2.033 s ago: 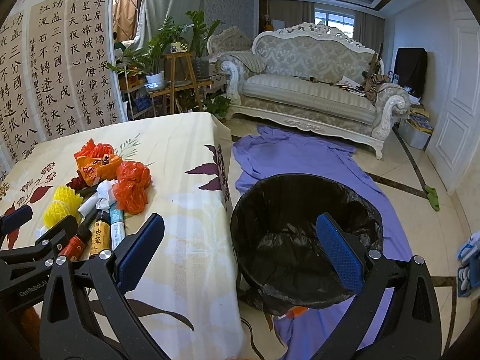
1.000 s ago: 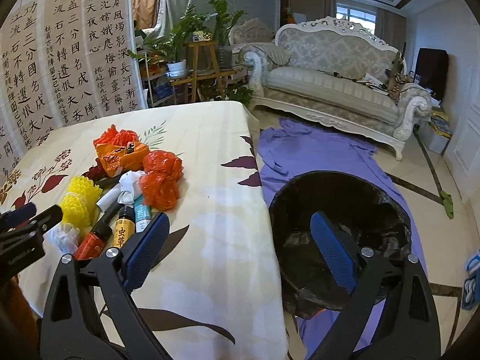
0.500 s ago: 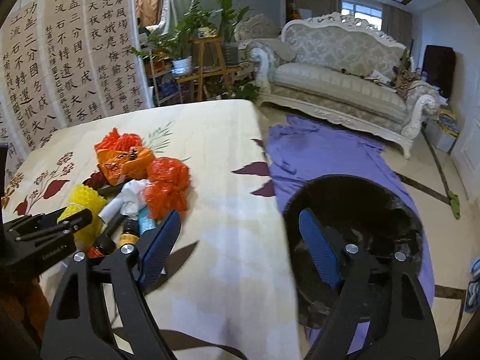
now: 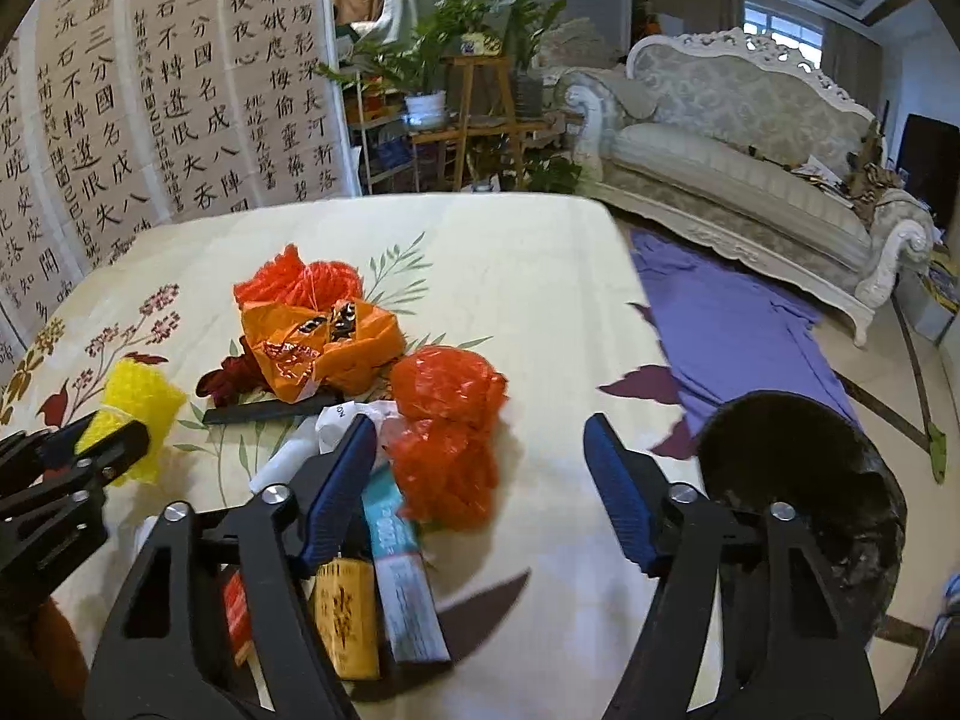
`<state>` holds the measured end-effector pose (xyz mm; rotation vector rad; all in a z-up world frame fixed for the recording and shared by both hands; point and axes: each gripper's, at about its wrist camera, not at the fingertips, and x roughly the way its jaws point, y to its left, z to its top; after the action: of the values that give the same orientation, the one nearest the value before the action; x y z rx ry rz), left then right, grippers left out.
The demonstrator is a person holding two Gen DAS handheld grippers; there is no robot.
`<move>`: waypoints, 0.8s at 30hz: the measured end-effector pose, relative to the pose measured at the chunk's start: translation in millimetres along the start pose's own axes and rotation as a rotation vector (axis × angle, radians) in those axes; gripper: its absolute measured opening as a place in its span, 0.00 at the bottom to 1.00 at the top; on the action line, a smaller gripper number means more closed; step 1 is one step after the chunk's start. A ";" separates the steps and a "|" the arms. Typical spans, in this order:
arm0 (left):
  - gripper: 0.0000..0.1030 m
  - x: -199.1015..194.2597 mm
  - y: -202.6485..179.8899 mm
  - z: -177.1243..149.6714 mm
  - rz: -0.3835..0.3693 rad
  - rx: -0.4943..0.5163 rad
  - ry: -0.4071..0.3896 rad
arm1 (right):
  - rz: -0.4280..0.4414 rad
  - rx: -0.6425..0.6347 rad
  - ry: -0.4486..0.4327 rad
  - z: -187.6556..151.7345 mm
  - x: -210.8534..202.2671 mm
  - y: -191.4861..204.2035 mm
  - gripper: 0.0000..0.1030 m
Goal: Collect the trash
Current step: 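Grasp the yellow foam net with the left gripper while the right grasps the orange bag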
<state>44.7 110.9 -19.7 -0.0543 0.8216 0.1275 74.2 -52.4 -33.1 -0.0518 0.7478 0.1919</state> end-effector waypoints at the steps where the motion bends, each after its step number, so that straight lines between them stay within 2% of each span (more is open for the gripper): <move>1: 0.41 1.7 4.1 -0.5 0.003 -0.007 0.005 | 0.002 0.003 0.014 0.8 5.6 1.1 0.60; 2: 0.41 2.3 5.6 -1.6 0.003 -0.011 0.007 | 0.003 0.005 0.021 1.0 9.3 2.2 0.59; 5: 0.42 3.3 8.9 -4.0 0.002 -0.020 0.009 | 0.024 0.014 0.059 0.5 19.9 2.1 0.48; 7: 0.41 3.1 9.7 -5.2 0.003 -0.021 0.007 | 0.049 0.022 0.081 -0.5 24.9 1.8 0.34; 15: 0.41 -4.5 3.2 -8.4 -0.026 -0.029 -0.016 | 0.053 0.037 0.056 -3.3 10.3 -3.8 0.25; 16: 0.41 -7.6 1.2 -8.4 -0.029 -0.027 -0.024 | 0.052 0.044 0.048 -4.5 5.5 -6.9 0.16; 20: 0.41 -18.2 -13.9 -8.1 -0.050 -0.013 -0.055 | 0.041 0.066 0.026 -10.5 -10.2 -19.9 0.16; 24: 0.42 -18.7 -26.4 -8.8 -0.070 0.005 -0.054 | 0.056 0.085 0.050 -15.5 -11.0 -29.8 0.16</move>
<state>29.3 82.2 -12.0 -0.0750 0.7652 0.0609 61.7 -85.1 -37.6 0.0451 0.8073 0.2130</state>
